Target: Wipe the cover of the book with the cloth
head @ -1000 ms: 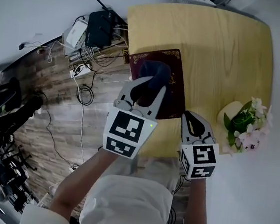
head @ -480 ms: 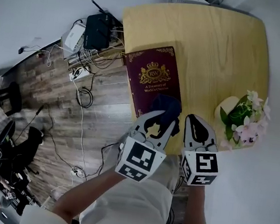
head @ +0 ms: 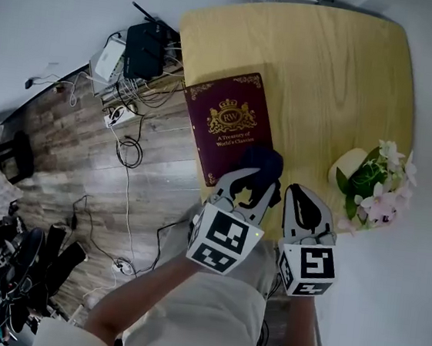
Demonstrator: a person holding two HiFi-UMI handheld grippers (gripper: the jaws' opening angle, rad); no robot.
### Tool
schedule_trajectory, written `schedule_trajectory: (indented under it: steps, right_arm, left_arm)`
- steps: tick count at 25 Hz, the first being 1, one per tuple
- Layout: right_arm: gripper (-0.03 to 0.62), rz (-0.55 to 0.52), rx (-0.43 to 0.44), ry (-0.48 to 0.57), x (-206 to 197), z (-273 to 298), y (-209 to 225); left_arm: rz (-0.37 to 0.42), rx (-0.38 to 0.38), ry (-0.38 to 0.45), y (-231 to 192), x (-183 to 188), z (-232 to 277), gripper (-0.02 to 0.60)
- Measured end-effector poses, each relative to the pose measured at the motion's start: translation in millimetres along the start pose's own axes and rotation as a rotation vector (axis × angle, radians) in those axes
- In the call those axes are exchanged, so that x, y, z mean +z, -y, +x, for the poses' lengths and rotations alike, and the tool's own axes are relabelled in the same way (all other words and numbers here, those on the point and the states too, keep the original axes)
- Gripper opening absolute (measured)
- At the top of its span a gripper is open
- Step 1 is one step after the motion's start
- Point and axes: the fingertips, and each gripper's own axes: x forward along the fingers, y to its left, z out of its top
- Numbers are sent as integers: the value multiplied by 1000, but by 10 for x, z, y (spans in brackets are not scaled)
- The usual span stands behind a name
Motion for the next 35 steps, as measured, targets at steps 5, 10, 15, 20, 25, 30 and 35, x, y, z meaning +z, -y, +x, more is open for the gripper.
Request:
schedule_trajectory:
  steps: [5, 10, 15, 20, 25, 30, 35]
  right_arm:
    - [40, -1, 14, -13, 15, 63, -29]
    - [40, -11, 26, -17, 71, 127, -42]
    - [40, -20, 38, -19, 147, 186, -55]
    - [40, -25, 48, -20, 192, 223, -38]
    - [40, -22, 43, -14, 243, 237, -4]
    - [40, -20, 37, -2, 280, 214, 14]
    - [40, -17, 23, 13, 309, 167, 0]
  left_arm:
    - [-8, 26, 17, -259, 159, 70, 100]
    - [0, 47, 33, -441, 334, 128, 100]
    - [-8, 64, 53, -605, 520, 197, 100]
    - [-12, 98, 76, -788, 691, 252, 100]
    - [-19, 127, 97, -972, 822, 265, 100]
    - [-18, 169, 103, -1129, 895, 245, 100]
    - [-25, 209, 119, -1258, 918, 113, 100]
